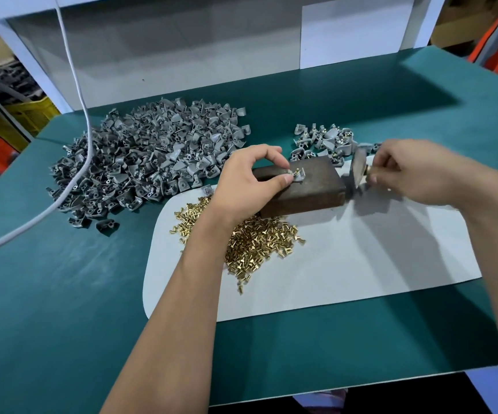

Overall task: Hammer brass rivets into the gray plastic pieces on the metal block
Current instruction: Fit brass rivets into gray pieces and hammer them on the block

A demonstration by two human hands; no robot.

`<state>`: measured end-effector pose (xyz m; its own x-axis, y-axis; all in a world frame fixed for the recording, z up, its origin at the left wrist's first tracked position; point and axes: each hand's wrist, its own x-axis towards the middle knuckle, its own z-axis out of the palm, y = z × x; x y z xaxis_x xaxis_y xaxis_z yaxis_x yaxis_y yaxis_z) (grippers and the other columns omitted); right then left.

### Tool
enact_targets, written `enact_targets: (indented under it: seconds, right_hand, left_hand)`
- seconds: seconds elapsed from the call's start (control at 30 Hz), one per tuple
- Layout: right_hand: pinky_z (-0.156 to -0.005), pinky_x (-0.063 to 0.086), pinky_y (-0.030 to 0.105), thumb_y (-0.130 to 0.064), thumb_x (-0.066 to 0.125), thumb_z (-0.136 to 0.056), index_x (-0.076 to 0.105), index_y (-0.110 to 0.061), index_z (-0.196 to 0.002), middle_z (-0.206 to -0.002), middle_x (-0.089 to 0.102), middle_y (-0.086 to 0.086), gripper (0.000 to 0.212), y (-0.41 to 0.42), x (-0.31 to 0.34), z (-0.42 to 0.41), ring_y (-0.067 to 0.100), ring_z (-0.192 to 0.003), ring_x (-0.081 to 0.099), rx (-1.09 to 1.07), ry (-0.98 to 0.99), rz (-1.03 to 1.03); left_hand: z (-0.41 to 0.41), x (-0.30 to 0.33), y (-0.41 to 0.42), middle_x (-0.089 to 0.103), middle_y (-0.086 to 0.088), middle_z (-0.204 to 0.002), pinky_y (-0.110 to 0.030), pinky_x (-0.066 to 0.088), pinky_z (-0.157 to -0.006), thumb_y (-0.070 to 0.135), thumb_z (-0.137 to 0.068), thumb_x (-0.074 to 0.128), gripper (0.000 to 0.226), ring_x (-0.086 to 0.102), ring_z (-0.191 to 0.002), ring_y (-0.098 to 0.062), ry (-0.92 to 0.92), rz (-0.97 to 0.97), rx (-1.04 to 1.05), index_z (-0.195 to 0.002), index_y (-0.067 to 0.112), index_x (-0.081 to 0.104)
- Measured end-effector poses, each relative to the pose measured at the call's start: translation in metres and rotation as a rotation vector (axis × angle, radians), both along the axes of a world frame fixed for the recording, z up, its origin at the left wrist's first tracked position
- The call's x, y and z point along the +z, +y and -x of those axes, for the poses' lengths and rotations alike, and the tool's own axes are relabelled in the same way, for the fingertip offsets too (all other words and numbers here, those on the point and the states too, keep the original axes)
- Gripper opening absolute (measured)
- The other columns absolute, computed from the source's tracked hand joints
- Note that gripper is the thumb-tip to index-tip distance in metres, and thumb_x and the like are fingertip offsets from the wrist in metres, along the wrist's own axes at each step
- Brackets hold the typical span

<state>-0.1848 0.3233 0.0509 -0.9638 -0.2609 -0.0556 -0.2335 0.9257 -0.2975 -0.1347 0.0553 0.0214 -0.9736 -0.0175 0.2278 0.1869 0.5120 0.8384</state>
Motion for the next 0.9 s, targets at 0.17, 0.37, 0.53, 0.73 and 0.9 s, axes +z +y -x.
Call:
enact_targets:
  seconds: [0.17, 0.37, 0.53, 0.73, 0.9]
  right_hand:
    - [-0.064, 0.04, 0.033, -0.031, 0.063, -0.099, 0.058, -0.022, -0.094, -0.082, 0.065, -0.001, 0.012, -0.007, 0.017, 0.001, 0.023, -0.075, 0.057, 0.017, 0.183, 0.275]
    - [-0.052, 0.039, 0.014, -0.028, 0.055, -0.103, 0.062, -0.017, -0.074, -0.063, 0.066, -0.003, 0.032, -0.045, 0.024, -0.025, 0.003, -0.053, 0.054, 0.179, 0.287, 0.431]
    - [-0.066, 0.051, 0.044, -0.035, 0.048, -0.106, 0.058, -0.012, -0.076, -0.07, 0.064, 0.01, 0.039, -0.061, 0.032, -0.026, 0.032, -0.068, 0.059, 0.227, 0.239, 0.211]
    - [-0.066, 0.045, 0.041, -0.039, 0.043, -0.106, 0.054, -0.016, -0.078, -0.075, 0.06, 0.011, 0.037, -0.066, 0.026, -0.028, 0.036, -0.071, 0.052, 0.226, 0.335, 0.265]
    - [-0.066, 0.046, 0.041, -0.04, 0.045, -0.106, 0.045, -0.023, -0.068, -0.074, 0.056, 0.005, 0.042, -0.062, 0.036, -0.021, 0.034, -0.074, 0.056, 0.207, 0.16, -0.009]
  left_hand:
    - [0.0, -0.001, 0.003, 0.069, 0.004, -0.125, -0.037, 0.039, -0.115, 0.014, -0.083, 0.083, 0.009, 0.061, -0.121, -0.006, -0.009, -0.005, 0.001, -0.087, 0.015, 0.074]
    - [-0.001, 0.001, 0.005, 0.069, 0.001, -0.125, -0.04, 0.046, -0.11, 0.011, -0.084, 0.082, 0.008, 0.064, -0.117, -0.008, -0.074, -0.067, 0.005, -0.082, 0.016, 0.076]
    - [-0.001, 0.003, 0.006, 0.07, -0.001, -0.123, -0.04, 0.049, -0.108, 0.01, -0.084, 0.082, 0.009, 0.067, -0.113, -0.009, -0.083, -0.078, 0.013, -0.08, 0.015, 0.076]
    - [-0.001, 0.003, 0.007, 0.07, -0.004, -0.123, -0.039, 0.049, -0.108, 0.007, -0.083, 0.082, 0.006, 0.068, -0.112, -0.011, -0.098, -0.089, 0.031, -0.082, 0.012, 0.077]
    - [-0.003, 0.006, 0.009, 0.071, -0.006, -0.118, -0.037, 0.052, -0.105, 0.004, -0.083, 0.081, 0.005, 0.067, -0.112, -0.006, -0.109, -0.113, 0.036, -0.084, 0.007, 0.078]
